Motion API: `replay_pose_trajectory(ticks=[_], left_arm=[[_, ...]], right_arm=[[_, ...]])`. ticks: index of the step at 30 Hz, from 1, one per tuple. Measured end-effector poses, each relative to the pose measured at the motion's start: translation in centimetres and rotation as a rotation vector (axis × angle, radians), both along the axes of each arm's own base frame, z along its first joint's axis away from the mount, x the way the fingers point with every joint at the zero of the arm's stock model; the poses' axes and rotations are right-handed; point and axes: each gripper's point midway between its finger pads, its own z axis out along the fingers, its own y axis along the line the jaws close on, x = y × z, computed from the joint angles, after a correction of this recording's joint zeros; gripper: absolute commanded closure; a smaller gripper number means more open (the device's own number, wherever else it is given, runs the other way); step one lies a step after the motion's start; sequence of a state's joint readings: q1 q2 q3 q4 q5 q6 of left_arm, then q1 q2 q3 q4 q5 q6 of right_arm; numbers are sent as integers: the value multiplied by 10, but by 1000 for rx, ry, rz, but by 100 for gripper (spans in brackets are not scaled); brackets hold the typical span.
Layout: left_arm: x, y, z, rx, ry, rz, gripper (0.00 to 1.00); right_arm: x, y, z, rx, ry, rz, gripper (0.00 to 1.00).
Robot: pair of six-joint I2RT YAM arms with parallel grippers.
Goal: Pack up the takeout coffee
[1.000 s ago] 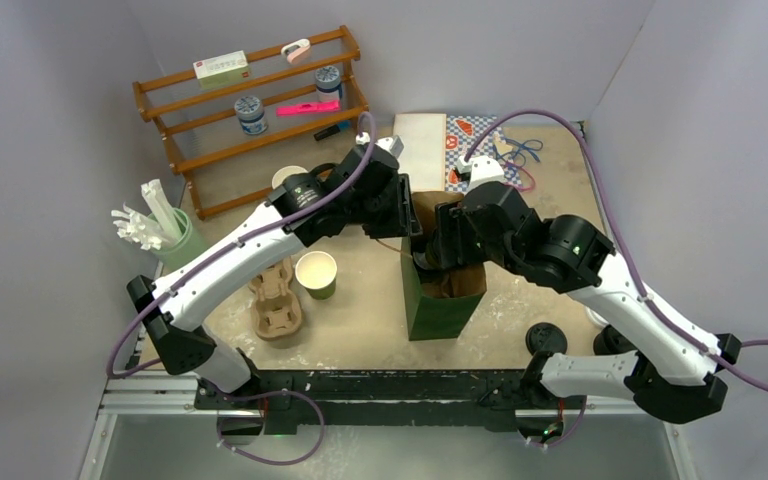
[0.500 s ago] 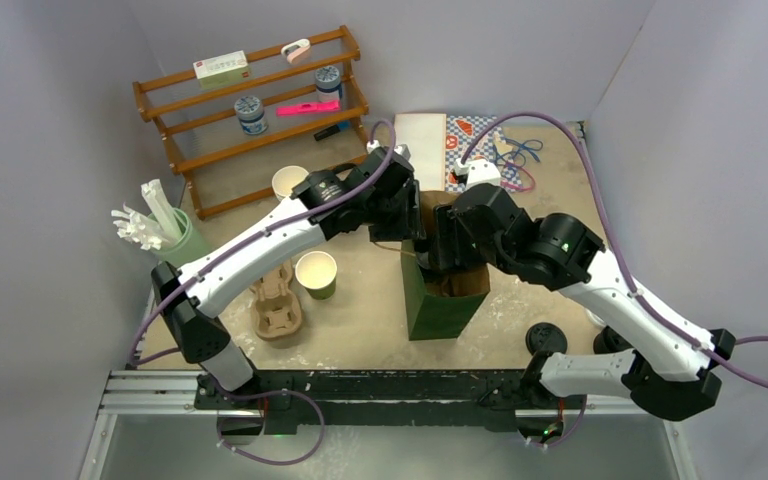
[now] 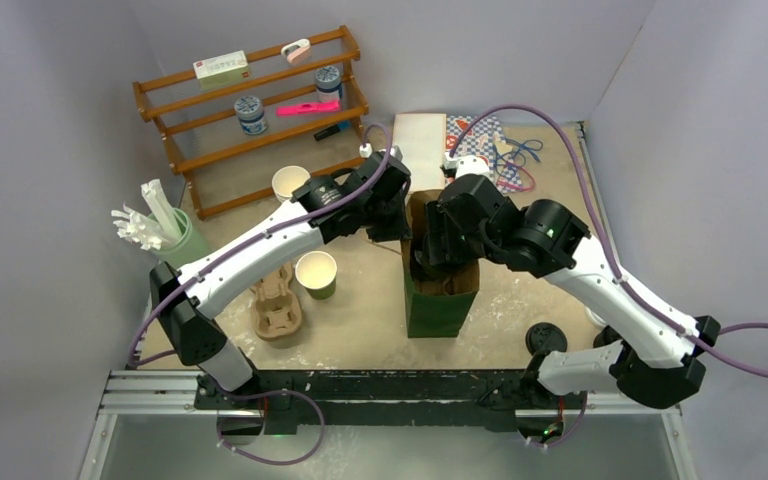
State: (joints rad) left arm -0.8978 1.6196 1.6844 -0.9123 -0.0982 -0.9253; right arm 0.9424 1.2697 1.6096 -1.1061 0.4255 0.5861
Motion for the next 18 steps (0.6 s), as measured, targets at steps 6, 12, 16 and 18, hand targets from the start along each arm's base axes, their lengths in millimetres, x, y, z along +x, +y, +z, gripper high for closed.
replay_pose_trajectory(ticks=[6,12,16,18], left_arm=[[0,0,-1,-15,10,31,100],[1,0,0,-26,21,58,100],[2,0,0,-36,29,86,100],[3,0,0,-42,32,103,100]], right_arm=[[-1,11,15,37,5,30,100],[5,21,37,54,-14,46,100],[4,23,22,23,22,38,100],[0,21,8,3,48,30,100]])
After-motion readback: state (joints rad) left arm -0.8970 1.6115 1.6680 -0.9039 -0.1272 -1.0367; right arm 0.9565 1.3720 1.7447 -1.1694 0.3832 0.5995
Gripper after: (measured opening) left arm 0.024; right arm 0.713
